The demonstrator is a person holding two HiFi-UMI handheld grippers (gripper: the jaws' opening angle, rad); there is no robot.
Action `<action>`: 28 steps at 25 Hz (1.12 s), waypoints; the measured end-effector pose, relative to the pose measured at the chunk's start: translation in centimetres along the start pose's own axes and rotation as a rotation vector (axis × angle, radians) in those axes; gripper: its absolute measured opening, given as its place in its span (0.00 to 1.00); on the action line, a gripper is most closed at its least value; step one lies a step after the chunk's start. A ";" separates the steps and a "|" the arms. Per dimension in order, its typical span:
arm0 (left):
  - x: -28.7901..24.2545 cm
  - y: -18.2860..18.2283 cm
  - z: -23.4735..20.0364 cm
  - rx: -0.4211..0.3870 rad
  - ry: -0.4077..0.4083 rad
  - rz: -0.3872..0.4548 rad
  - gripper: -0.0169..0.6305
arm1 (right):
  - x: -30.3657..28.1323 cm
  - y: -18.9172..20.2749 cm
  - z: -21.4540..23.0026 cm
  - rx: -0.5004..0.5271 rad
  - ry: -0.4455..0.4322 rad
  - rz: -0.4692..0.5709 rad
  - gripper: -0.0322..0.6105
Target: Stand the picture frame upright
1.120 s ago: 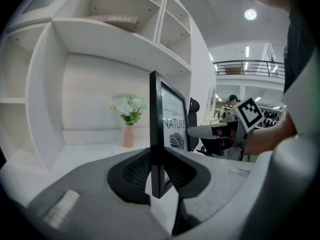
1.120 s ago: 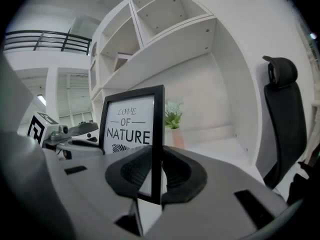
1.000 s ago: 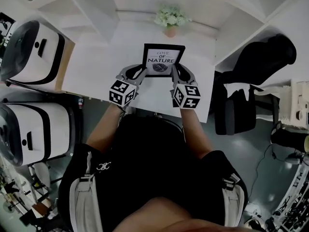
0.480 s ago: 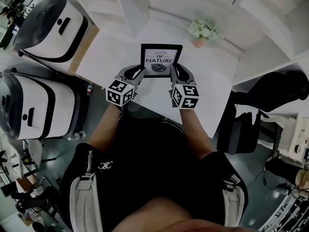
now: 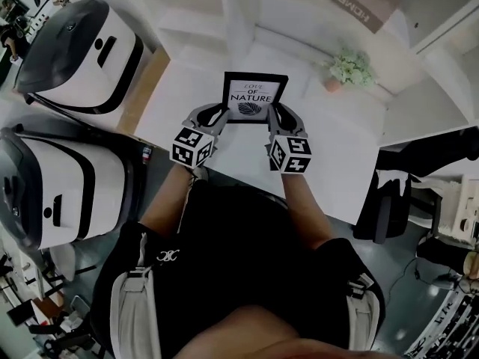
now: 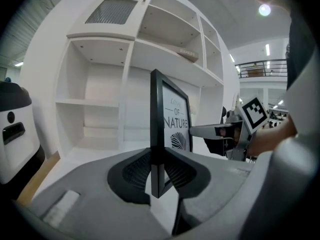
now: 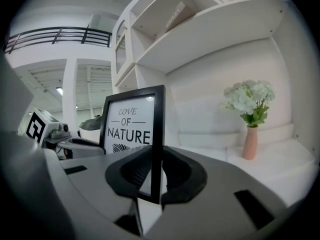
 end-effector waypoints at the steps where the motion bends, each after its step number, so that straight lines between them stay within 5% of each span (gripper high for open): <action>1: 0.5 0.0 -1.4 -0.008 0.018 -0.006 0.16 | -0.7 0.1 -1.1 -0.007 0.021 -0.002 0.16; 14: 2.1 0.8 -15.1 -0.068 0.278 -0.082 0.16 | -8.1 1.2 -9.9 -0.057 0.316 -0.037 0.15; 28: -3.0 5.3 -20.3 -0.055 0.356 -0.201 0.17 | -13.4 5.1 -9.0 -0.046 0.462 -0.124 0.15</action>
Point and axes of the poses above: the fingertips, and each gripper's own axes: x backward along the fingers, z to its right, y out of its underside, the point moved 3 cm from there along x, backward along the fingers, and after that the axes turned 14 degrees about y, right-handed, at the moved point
